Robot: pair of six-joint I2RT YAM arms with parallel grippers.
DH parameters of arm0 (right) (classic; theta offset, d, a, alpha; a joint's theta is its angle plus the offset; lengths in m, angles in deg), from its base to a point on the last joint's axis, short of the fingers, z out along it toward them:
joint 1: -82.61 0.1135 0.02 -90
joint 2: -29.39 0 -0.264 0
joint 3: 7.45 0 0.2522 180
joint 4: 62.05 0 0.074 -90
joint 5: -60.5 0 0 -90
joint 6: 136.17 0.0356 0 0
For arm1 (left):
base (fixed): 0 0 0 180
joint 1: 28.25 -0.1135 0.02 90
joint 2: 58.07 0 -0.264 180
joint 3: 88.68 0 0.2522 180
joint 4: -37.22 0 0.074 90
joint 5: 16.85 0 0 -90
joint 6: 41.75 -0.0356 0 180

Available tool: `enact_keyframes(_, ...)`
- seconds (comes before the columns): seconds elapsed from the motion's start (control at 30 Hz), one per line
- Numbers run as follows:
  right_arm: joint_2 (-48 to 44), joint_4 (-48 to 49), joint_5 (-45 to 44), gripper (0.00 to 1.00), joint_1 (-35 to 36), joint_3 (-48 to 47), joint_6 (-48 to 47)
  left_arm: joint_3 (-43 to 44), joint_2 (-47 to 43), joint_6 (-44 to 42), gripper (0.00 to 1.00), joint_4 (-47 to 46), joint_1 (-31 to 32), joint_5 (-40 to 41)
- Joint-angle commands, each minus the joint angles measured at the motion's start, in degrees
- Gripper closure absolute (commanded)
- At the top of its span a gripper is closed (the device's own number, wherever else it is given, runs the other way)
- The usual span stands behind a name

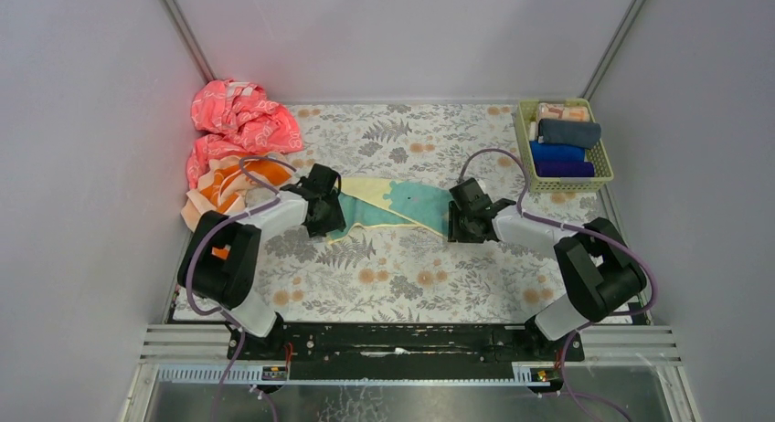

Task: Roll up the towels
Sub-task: Flatten out the towel at the center of the board.

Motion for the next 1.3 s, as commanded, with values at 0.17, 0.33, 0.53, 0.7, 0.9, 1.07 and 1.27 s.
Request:
enact_keyframes(0.17, 4.1, 1.2, -7.7, 0.65, 1.6, -0.5, 1.2, -4.9, 1.8, 1.3, 0.54, -1.4, -0.4, 2.2)
enact_keyframes(0.33, 3.3, -1.3, -7.9, 0.97, 1.6, -2.4, 0.0, -5.0, 1.5, 1.3, 0.55, -0.9, -0.4, 3.0)
enact_keyframes(0.53, 0.0, -6.8, -13.2, 1.0, -0.1, -12.6, -5.9, -5.4, 1.2, 1.2, 0.57, -0.6, -0.4, 3.6)
enact_keyframes(0.7, 8.1, -9.7, -8.7, 1.0, -8.7, -26.9, -10.2, -5.7, 0.8, 1.1, 0.58, -0.6, -0.3, 3.8)
enact_keyframes(0.9, 20.4, -15.4, -8.0, 0.51, -14.9, -45.4, -9.4, -5.4, -0.6, 1.2, 0.56, -0.1, -0.4, 4.3)
enact_keyframes(1.07, 15.6, -13.7, -11.2, 0.4, -15.1, -41.5, -10.6, -4.5, -4.8, 1.2, 0.45, 1.4, -0.5, 4.8)
enact_keyframes(1.27, 7.6, -12.4, -7.6, 0.43, -15.1, -25.1, -11.2, -4.2, -12.0, 0.9, 0.38, 4.7, -2.6, 5.3)
